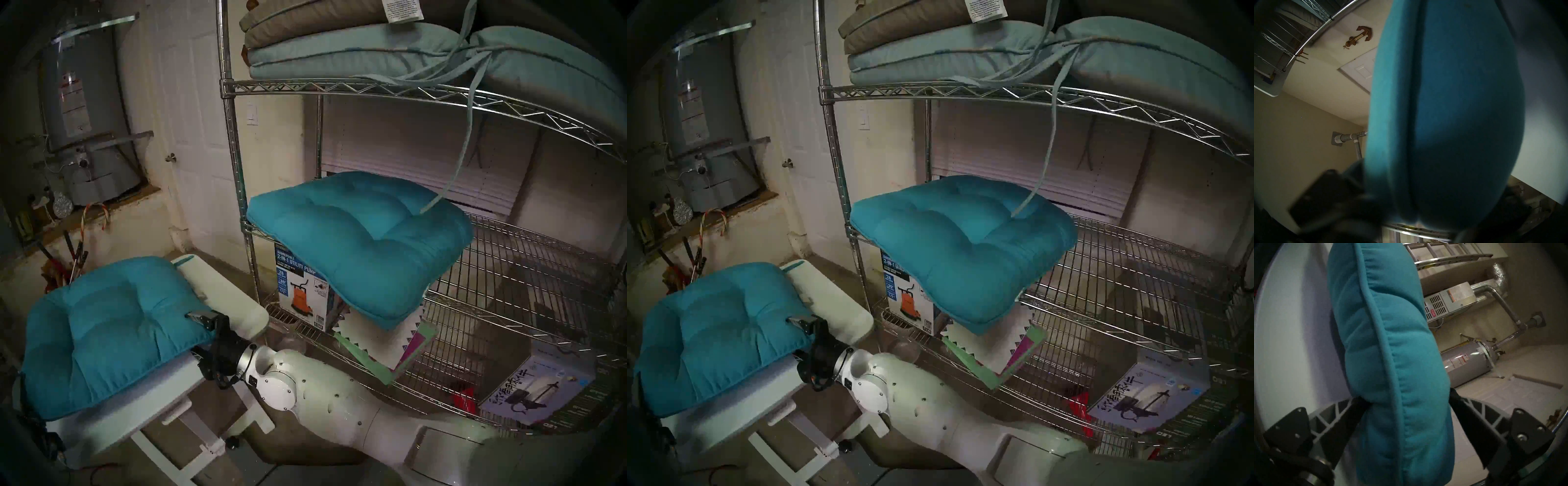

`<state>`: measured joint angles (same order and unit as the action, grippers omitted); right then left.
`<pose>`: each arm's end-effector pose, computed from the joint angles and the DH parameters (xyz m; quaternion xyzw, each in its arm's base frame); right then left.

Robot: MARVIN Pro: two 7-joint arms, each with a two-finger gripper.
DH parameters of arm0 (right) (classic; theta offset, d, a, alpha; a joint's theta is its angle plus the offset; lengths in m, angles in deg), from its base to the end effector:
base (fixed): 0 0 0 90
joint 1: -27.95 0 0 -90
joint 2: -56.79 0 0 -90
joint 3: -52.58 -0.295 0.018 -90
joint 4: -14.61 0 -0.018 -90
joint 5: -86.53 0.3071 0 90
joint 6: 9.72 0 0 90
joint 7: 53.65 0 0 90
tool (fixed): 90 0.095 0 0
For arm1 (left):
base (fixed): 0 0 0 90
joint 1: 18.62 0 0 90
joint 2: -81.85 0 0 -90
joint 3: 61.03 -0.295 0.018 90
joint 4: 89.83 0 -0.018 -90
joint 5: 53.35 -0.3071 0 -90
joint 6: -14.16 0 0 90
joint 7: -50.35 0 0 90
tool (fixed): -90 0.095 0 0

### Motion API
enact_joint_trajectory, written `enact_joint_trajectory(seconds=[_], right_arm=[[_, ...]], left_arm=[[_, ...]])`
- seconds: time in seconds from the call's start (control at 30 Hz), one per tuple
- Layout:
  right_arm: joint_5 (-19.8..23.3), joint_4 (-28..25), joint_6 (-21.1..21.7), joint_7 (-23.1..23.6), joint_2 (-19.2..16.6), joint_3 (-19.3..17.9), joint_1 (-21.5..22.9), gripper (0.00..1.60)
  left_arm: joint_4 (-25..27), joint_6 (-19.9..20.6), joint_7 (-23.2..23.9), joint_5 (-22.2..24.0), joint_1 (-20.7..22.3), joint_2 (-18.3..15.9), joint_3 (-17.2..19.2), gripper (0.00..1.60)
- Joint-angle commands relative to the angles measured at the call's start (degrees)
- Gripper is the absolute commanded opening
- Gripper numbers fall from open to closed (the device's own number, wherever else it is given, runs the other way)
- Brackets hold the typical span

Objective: Take cushion off the shelf

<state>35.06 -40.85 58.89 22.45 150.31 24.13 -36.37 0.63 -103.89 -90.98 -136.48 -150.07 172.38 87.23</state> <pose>0.3503 0.3467 -0.3645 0.2540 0.6424 0.7230 0.0020 0.0044 0.3085 -0.3188 -0.4430 0.3877 -0.3563 0.7256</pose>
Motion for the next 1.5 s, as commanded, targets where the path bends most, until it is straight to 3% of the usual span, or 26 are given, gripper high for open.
enact_joint_trajectory(seconds=[0.0,0.5,1.07,1.4,1.43,1.47], right_arm=[[-0.97,-1.47,-1.84,-4.10,1.35,1.06,-0.94,1.60],[-2.47,-3.15,-2.19,-5.84,-1.19,1.07,-1.90,1.60],[-4.21,-2.83,-2.40,-6.19,-1.74,1.99,-2.60,1.60],[-6.33,-9.79,-1.16,-2.59,-6.34,3.44,-4.09,1.60],[-6.09,-12.46,-0.45,-1.18,-7.69,3.30,-4.79,1.60],[-6.17,-11.03,-1.37,-1.90,-7.17,3.40,-4.32,1.60]], left_arm=[[2.16,-0.81,-1.84,-0.81,-0.34,-0.98,-0.46,1.60],[4.01,-0.93,-1.42,-1.49,-0.43,0.04,-0.73,1.60],[5.22,-0.66,0.23,-1.58,-0.65,1.67,-0.95,1.60],[5.04,-0.57,0.62,-1.48,-0.10,1.66,-0.83,1.60],[5.04,-0.58,0.67,-1.47,-0.08,1.66,-0.81,1.60],[5.03,-0.60,0.70,-1.46,-0.06,1.66,-0.78,1.60]])
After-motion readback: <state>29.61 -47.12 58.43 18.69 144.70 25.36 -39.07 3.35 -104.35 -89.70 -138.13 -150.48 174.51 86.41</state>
